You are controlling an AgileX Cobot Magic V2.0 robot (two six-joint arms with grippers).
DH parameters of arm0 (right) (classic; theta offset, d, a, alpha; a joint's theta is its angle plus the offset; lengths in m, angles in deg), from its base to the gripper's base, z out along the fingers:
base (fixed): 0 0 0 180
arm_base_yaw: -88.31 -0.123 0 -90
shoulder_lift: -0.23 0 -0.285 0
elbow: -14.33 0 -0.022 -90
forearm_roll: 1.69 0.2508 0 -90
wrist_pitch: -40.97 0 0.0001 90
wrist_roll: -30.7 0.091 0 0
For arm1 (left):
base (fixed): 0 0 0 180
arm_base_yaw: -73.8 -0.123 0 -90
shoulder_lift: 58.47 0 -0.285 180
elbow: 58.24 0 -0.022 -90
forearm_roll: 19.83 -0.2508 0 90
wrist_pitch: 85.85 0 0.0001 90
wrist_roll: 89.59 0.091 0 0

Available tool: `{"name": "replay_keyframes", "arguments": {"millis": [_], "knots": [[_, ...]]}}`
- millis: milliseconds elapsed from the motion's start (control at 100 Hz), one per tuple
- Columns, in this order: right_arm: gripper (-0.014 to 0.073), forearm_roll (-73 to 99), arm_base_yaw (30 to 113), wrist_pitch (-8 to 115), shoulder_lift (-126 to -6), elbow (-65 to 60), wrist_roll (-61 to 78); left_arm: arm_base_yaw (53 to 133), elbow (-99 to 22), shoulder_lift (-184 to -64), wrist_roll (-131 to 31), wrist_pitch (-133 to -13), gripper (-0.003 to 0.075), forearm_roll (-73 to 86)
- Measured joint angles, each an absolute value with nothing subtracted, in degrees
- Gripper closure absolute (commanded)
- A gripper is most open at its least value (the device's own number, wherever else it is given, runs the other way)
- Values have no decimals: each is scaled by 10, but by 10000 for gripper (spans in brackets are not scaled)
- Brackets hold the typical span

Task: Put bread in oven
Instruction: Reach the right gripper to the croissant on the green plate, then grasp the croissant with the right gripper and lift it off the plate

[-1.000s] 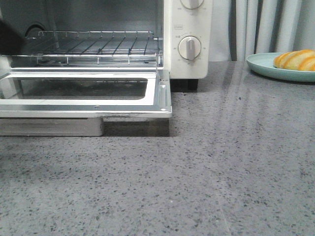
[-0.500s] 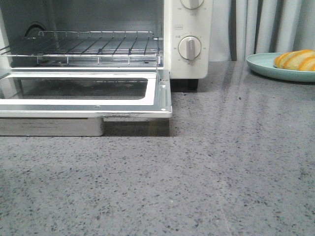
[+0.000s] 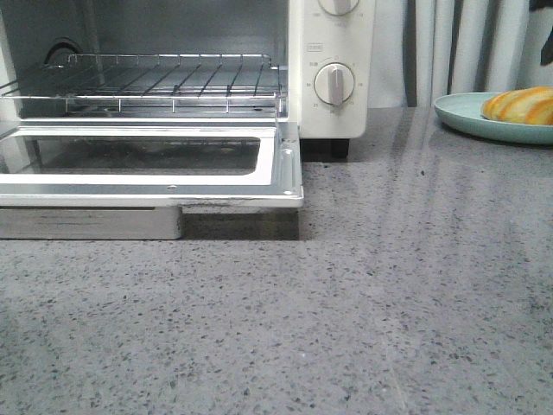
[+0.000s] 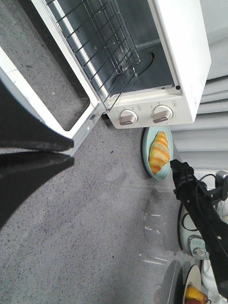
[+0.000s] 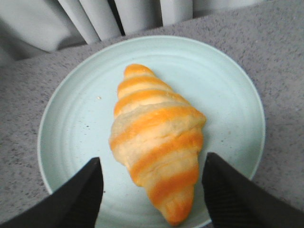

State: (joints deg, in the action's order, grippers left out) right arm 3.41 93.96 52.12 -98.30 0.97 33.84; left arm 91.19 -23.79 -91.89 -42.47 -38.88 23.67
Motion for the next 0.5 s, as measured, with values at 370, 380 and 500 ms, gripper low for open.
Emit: {"name": "replay_keyframes", "arguments": {"millis": [370,380,500], "knots": [[276,34,940,514,-1061,12,339,912,-238,-919,-434,-386,742,237],[295,34,940,514,-1063,12,339,912,-238,-919,-434,-386,742,237],[523,34,940,522,-1068,14,339,912,-238,-919,-434,-386,742,237]]}}
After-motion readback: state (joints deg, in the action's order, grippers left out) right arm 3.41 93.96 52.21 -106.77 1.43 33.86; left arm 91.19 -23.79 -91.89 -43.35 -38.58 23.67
